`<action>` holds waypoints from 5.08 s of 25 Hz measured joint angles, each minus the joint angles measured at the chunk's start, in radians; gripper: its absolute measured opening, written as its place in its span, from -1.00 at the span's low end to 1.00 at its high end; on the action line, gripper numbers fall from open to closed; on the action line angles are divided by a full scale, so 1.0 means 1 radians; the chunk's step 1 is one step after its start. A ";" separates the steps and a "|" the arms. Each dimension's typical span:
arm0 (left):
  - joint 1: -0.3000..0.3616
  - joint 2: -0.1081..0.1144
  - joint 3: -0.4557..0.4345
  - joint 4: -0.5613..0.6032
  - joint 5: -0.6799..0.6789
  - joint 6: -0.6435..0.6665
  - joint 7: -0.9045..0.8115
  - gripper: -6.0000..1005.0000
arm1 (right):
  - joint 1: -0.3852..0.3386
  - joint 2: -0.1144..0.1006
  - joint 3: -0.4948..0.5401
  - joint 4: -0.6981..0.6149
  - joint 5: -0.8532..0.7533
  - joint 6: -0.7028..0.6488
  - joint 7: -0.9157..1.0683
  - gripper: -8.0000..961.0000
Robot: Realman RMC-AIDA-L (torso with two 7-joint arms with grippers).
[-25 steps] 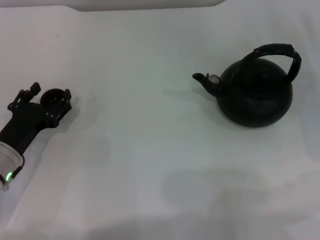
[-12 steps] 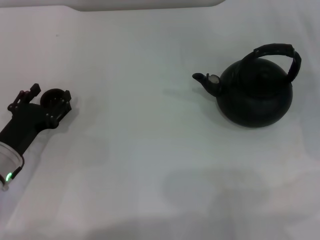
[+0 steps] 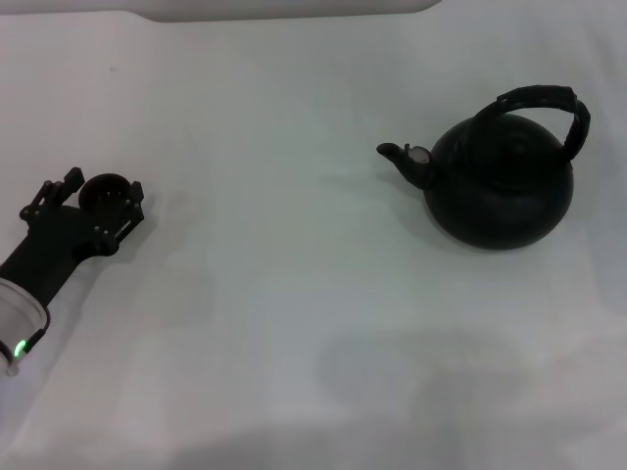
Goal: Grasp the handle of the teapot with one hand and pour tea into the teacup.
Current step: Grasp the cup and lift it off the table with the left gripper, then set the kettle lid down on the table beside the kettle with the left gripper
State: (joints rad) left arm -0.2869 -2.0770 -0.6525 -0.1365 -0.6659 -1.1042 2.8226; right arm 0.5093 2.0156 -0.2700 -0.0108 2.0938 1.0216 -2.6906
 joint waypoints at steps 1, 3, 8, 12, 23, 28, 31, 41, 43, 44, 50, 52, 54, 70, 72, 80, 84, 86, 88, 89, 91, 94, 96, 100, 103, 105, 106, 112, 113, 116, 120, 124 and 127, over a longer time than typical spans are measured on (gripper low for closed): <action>0.000 0.000 0.000 0.000 0.000 0.000 0.000 0.63 | 0.000 0.000 0.000 0.000 0.000 0.000 0.000 0.41; 0.000 0.000 -0.001 0.000 0.000 0.000 0.000 0.63 | 0.000 0.000 0.000 0.000 0.000 0.000 0.000 0.41; 0.000 0.000 0.000 0.000 0.000 0.001 0.000 0.63 | 0.000 0.000 0.000 0.000 0.000 0.000 0.000 0.41; 0.000 0.000 0.000 0.000 0.000 0.005 0.000 0.63 | 0.000 0.000 0.000 -0.001 0.000 0.001 0.000 0.41; 0.000 0.000 0.001 0.000 0.002 0.027 0.000 0.63 | 0.000 0.000 0.000 0.001 0.000 0.006 0.000 0.41; 0.000 0.000 0.001 0.000 0.007 0.037 0.000 0.63 | 0.000 0.000 0.000 0.002 0.000 0.006 0.000 0.41; 0.000 0.000 0.001 0.000 0.007 0.047 0.000 0.63 | 0.000 0.000 0.000 0.002 0.000 0.006 0.000 0.41; 0.000 -0.002 0.001 0.000 0.008 0.052 0.000 0.63 | -0.002 0.000 0.000 0.003 0.000 0.008 0.000 0.41; 0.000 -0.002 0.001 0.000 0.017 0.053 0.000 0.63 | -0.003 0.000 0.000 0.003 0.000 0.008 0.000 0.41; 0.001 -0.001 0.001 -0.001 0.024 0.053 -0.002 0.63 | -0.003 0.000 0.000 0.003 0.000 0.008 0.000 0.41; 0.000 -0.002 0.002 -0.011 0.054 0.040 -0.004 0.42 | -0.005 0.000 0.000 -0.001 0.000 0.008 0.000 0.41; -0.008 -0.001 0.002 -0.023 0.090 0.025 -0.004 0.38 | -0.005 0.000 0.000 -0.001 0.000 0.008 0.000 0.41; -0.020 -0.001 0.002 -0.039 0.128 0.010 -0.003 0.38 | -0.003 -0.001 0.000 -0.002 0.000 0.008 0.000 0.41; -0.087 -0.009 0.024 -0.130 0.325 0.067 -0.010 0.39 | 0.006 -0.002 0.000 -0.003 0.000 0.003 0.000 0.41; -0.087 -0.010 0.040 -0.130 0.330 0.067 -0.012 0.39 | 0.007 -0.002 0.000 -0.003 0.000 0.002 0.000 0.41; -0.090 -0.011 0.087 -0.141 0.332 0.103 -0.026 0.39 | 0.009 -0.002 0.000 -0.003 0.000 0.006 0.000 0.41; -0.090 -0.011 0.092 -0.141 0.332 0.108 -0.028 0.39 | 0.009 -0.002 0.000 -0.002 0.000 0.007 0.000 0.41; -0.088 -0.010 0.093 -0.141 0.332 0.114 -0.028 0.39 | 0.009 -0.002 0.000 -0.001 0.000 0.007 0.000 0.41; -0.086 -0.009 0.093 -0.140 0.333 0.119 -0.029 0.39 | 0.009 -0.002 0.000 -0.001 0.000 0.008 0.000 0.41; -0.086 -0.009 0.093 -0.138 0.333 0.119 -0.029 0.39 | 0.009 -0.002 0.000 0.000 0.000 0.008 0.000 0.41; -0.086 -0.009 0.094 -0.136 0.333 0.119 -0.029 0.39 | 0.009 -0.002 0.000 0.000 0.000 0.008 0.000 0.41; -0.086 -0.008 0.095 -0.137 0.333 0.120 -0.029 0.39 | 0.009 -0.002 0.000 -0.001 0.000 0.008 0.000 0.41; -0.089 -0.008 0.096 -0.137 0.333 0.128 -0.029 0.39 | 0.009 -0.002 0.000 -0.002 0.000 0.008 0.000 0.41; -0.093 -0.008 0.096 -0.143 0.331 0.168 -0.033 0.39 | 0.006 -0.002 0.000 -0.002 0.000 0.008 0.000 0.41; -0.093 -0.009 0.096 -0.143 0.331 0.178 -0.033 0.39 | 0.005 -0.002 0.000 -0.003 0.000 0.008 0.000 0.41; -0.092 -0.009 0.094 -0.147 0.330 0.177 -0.031 0.38 | 0.004 -0.002 0.000 -0.003 0.000 0.008 0.000 0.41; -0.091 -0.008 0.093 -0.150 0.328 0.177 -0.029 0.38 | 0.004 -0.002 0.000 -0.003 0.000 0.008 0.000 0.41; -0.085 -0.006 0.091 -0.167 0.323 0.174 -0.026 0.41 | 0.001 -0.002 0.000 -0.003 0.000 0.008 0.000 0.41; -0.085 -0.006 0.090 -0.168 0.323 0.173 -0.026 0.45 | 0.000 -0.002 0.000 -0.003 0.000 0.008 0.000 0.41; -0.084 -0.006 0.090 -0.169 0.323 0.173 -0.025 0.55 | 0.000 -0.002 0.000 -0.003 0.000 0.008 0.000 0.41; -0.084 -0.005 0.090 -0.169 0.323 0.159 -0.025 0.77 | 0.000 -0.002 0.000 -0.003 0.000 0.008 0.000 0.41; -0.079 -0.003 0.088 -0.161 0.322 0.085 -0.025 0.77 | 0.000 -0.001 0.000 -0.003 0.000 0.009 0.000 0.41; -0.073 -0.001 0.081 -0.156 0.322 0.028 -0.025 0.77 | 0.000 -0.002 0.000 -0.006 0.000 0.009 0.000 0.41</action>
State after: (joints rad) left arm -0.3598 -2.0777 -0.5710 -0.2928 -0.3437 -1.0765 2.7980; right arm 0.5093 2.0141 -0.2700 -0.0168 2.0938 1.0304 -2.6906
